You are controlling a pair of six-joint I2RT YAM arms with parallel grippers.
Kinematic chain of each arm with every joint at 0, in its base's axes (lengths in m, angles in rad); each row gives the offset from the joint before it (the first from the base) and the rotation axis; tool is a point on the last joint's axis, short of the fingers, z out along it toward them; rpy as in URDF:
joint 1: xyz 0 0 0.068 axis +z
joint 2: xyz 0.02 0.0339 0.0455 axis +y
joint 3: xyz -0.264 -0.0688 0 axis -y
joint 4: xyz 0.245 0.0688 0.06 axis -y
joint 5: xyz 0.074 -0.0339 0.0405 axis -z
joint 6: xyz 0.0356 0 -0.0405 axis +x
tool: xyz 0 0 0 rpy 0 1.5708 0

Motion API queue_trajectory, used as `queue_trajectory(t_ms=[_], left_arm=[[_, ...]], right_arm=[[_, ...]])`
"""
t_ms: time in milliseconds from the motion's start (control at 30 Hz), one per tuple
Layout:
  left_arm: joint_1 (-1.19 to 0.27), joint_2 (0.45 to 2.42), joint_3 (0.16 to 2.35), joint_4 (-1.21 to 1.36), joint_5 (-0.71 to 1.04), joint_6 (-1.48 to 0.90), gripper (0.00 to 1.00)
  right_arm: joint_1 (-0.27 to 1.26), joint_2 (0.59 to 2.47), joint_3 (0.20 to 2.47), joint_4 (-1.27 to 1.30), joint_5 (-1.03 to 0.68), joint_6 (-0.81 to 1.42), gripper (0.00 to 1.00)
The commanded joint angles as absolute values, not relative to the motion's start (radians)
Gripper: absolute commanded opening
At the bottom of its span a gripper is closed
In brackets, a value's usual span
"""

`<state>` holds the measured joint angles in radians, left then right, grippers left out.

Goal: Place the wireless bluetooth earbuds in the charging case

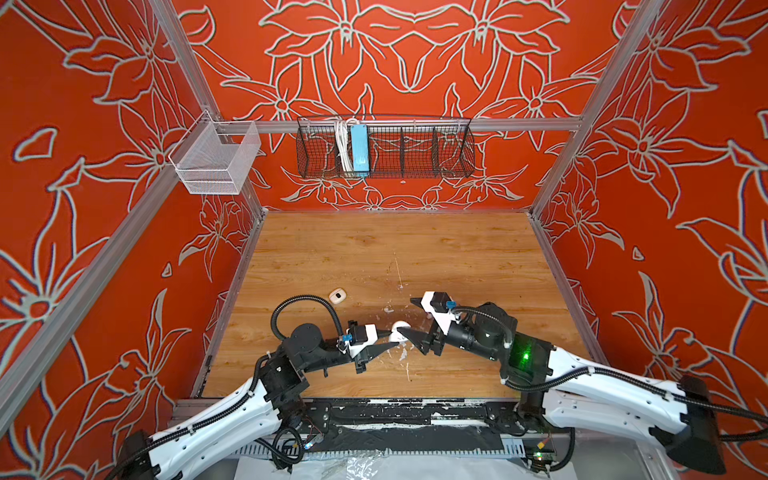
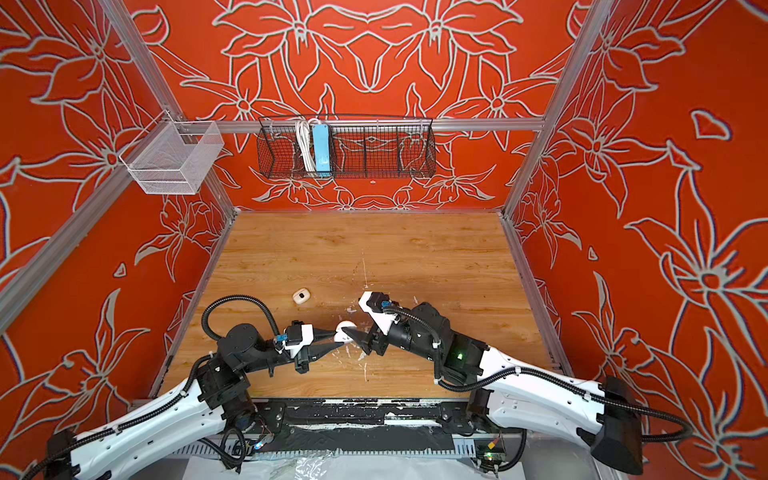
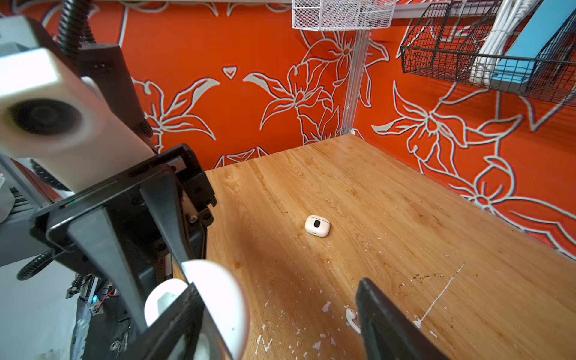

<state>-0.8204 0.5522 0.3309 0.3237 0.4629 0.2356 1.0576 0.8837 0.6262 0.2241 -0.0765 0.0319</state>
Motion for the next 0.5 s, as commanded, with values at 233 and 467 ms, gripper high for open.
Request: queue_trajectory(t_ms=[233,467], left_arm=[[-0.750,0.628,0.247,0.559,0.432,0.124,0.00],[-0.631,0.737,0.127,0.869,0.434,-0.031,0.00]], right_arm=[[1.037,0.754,0.724,0.070,0.058,0.225,0.91],[1.003,0.843,0.839,-0.230,0.420,0.427,0.98]])
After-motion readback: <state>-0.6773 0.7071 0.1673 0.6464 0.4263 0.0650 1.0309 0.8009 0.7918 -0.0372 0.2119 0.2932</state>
